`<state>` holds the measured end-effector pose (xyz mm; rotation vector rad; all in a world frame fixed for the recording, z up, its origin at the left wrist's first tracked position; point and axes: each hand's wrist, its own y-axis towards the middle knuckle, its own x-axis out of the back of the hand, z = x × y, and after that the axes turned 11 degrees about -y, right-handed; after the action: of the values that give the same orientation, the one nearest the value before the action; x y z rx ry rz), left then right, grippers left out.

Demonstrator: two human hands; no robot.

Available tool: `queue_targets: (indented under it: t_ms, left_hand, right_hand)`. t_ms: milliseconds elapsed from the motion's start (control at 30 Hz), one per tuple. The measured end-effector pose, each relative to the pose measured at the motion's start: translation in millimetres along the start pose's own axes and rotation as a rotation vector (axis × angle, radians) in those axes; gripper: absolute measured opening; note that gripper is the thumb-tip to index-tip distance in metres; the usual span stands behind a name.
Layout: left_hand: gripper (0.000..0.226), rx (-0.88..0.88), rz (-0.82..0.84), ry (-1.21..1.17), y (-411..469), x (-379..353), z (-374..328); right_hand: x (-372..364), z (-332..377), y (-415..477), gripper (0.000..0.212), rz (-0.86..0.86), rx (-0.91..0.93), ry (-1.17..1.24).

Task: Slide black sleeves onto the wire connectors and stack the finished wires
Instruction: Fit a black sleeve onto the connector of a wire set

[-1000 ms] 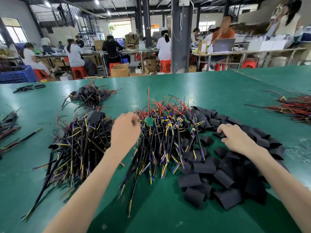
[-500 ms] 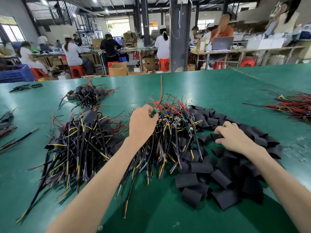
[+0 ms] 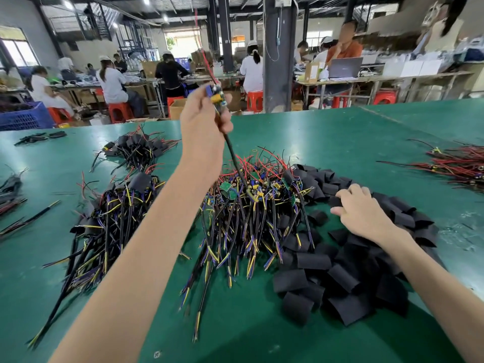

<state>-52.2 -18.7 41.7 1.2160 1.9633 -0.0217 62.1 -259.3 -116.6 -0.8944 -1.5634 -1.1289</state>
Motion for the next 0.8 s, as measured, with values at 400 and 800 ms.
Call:
queue_targets:
  t_ms: [400, 800]
  left_hand:
    - [0.032, -0.498, 0.449, 1.618, -39, 76, 22]
    - [0.013, -0.45, 0.498, 1.616, -66, 104, 54]
  right_hand:
    - [21, 30, -13, 0.04, -0.366, 0.179, 0.385]
    - [25, 36, -18, 0.034, -0.401, 0.314, 0.513]
